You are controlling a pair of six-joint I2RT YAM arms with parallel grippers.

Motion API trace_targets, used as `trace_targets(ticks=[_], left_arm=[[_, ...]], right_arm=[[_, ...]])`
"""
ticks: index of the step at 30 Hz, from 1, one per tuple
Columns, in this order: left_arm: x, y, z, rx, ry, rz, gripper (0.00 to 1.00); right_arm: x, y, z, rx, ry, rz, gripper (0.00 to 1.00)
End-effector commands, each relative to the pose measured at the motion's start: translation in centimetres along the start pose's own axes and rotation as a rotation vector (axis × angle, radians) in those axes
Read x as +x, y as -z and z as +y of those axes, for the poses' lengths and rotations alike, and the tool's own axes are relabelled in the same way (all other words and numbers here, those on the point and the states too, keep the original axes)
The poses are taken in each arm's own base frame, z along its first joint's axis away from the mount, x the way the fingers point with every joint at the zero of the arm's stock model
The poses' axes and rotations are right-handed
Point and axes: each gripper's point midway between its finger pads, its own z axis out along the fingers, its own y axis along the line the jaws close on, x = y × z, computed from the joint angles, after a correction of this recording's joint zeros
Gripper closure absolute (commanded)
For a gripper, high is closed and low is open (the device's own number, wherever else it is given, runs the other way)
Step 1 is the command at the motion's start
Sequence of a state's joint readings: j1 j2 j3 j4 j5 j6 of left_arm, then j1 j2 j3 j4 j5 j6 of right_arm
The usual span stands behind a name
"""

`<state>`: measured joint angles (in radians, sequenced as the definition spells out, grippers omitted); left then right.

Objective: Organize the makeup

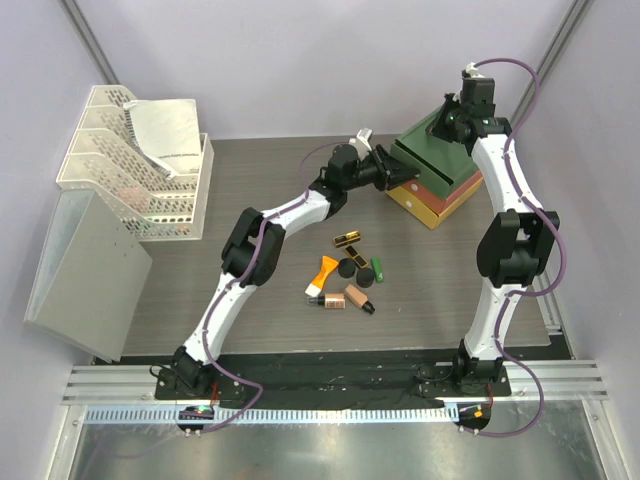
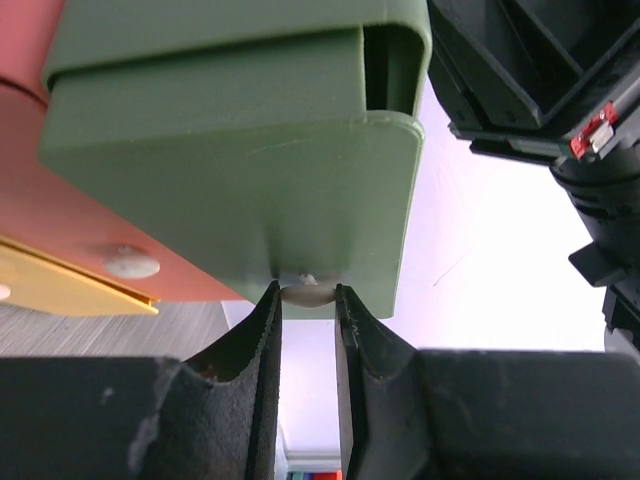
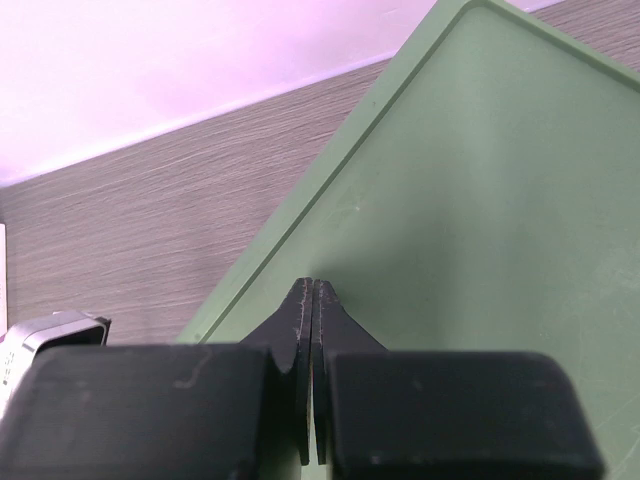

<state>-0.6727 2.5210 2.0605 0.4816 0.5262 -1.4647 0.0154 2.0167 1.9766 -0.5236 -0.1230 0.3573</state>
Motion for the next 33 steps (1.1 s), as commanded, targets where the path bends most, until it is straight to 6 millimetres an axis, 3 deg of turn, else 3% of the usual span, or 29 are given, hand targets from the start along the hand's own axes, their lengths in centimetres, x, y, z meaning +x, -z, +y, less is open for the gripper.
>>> trace_targets(ticks=[1,3,8,9,16,33], left_arm=[[1.1,1.4,-3.6,0.037,-0.083,0.047,1.00],[1.2,2.1,-4.4,0.043,-0.102,0.055,1.00],[3.0,3.5,-3.6,0.015,-0.112,0.128,1.00],[3.4,4.0,-4.2,0.019,-0.119,0.141,1.00],[4.9,5.7,-2.7,-0.035,-0.125,0.178,1.00],[6.1,7.6,-2.0,-0.094,-0.131,0.196,1.00]], right_arm=[[12.7,-1.7,-5.6,0.173,-0.008,0.410,0.99],[12.7,-1.7,-5.6,0.171,-0.007,0.411,0.99],[12.7,-1.8,-5.6,0.171,-0.002,0.409,0.99],[12.6,-1.8,-5.6,0.172,-0.001,0.407,0.99],[12.4,-1.7,-5.6,0.171,-0.001,0.406,0.99],[12.8,-1.7,-5.6,0.164,-0.002,0.420,0.99]])
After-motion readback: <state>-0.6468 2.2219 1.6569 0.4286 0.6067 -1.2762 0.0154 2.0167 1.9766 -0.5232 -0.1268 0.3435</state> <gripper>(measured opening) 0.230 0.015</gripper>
